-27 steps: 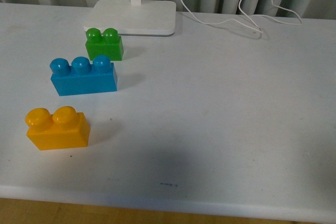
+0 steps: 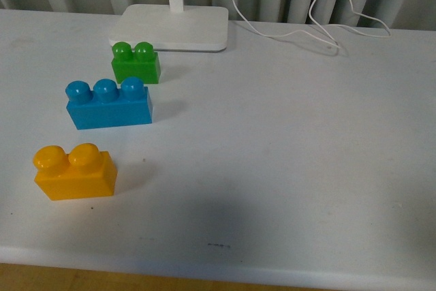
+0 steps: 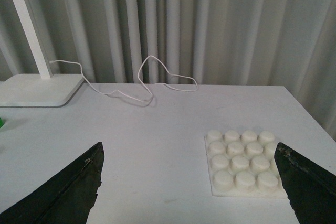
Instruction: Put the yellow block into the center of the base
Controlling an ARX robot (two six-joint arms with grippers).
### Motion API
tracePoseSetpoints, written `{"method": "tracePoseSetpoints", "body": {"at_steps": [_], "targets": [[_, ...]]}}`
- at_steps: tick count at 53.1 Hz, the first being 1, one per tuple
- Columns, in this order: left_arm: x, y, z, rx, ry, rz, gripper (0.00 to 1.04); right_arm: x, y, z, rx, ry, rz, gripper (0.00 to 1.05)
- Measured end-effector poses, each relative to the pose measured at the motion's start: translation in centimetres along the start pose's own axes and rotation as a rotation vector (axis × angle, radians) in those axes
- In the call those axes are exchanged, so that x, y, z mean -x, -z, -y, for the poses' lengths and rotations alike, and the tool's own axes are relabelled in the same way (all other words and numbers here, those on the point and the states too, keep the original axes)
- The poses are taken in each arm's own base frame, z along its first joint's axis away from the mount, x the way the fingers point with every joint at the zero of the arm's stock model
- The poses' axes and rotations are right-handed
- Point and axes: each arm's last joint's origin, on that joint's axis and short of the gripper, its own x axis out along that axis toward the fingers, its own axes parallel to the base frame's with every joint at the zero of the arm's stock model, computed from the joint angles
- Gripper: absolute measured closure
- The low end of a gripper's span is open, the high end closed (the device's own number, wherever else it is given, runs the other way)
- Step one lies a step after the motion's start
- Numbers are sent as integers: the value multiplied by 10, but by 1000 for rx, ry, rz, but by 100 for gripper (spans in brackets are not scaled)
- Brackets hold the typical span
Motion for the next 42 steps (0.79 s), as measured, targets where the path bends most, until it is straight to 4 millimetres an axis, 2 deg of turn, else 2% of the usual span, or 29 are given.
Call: {"method": "tracePoseSetpoints", "body": {"at_steps": [3, 6, 12, 17, 24, 30, 36, 42], "targets": [[0, 0, 0, 0, 0, 0, 6, 0, 1, 0, -15, 24, -32, 9], [0, 0, 0, 0, 0, 0, 6, -2, 0, 1, -50, 135, -216, 9], [0, 0, 0, 0, 1, 0, 6, -23, -13, 3, -85, 151, -415, 9], [0, 0, 0, 0, 0, 0, 6, -55, -31, 5, -83, 149, -522, 9], [0, 0, 0, 0, 0, 0, 6, -98, -37, 9, -39, 185, -639, 9], [0, 0, 0, 0, 0, 0, 6, -135, -33, 15, -14, 192, -745, 9], [0, 0, 0, 0, 0, 0, 6, -179, -19, 28, 38, 209, -855, 9], [0, 0, 0, 0, 0, 0, 6, -205, -8, 39, 80, 227, -909, 9]]}}
